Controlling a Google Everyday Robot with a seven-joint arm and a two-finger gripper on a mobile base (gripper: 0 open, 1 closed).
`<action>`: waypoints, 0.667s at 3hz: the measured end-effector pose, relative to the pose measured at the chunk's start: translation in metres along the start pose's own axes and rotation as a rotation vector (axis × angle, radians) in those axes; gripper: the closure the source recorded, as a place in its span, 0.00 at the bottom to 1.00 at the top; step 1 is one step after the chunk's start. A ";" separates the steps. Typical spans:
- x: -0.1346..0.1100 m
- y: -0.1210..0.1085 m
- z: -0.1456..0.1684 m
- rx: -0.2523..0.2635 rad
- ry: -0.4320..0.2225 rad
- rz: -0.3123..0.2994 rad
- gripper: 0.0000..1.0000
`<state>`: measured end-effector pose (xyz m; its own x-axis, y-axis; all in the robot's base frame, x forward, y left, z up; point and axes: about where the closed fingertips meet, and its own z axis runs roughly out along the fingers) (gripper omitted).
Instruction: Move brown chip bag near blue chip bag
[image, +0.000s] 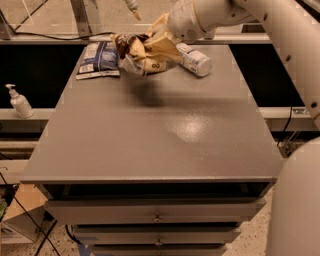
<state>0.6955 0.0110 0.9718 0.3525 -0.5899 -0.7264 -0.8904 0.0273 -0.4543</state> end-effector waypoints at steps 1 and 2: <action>0.011 -0.021 0.016 0.016 -0.019 0.005 0.79; 0.010 -0.023 0.017 0.016 -0.022 0.003 0.56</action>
Offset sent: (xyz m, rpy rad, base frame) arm 0.0231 0.0051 -0.0055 0.0202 -0.0050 -0.0044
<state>0.7241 0.0186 0.9658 0.3559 -0.5717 -0.7392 -0.8869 0.0426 -0.4600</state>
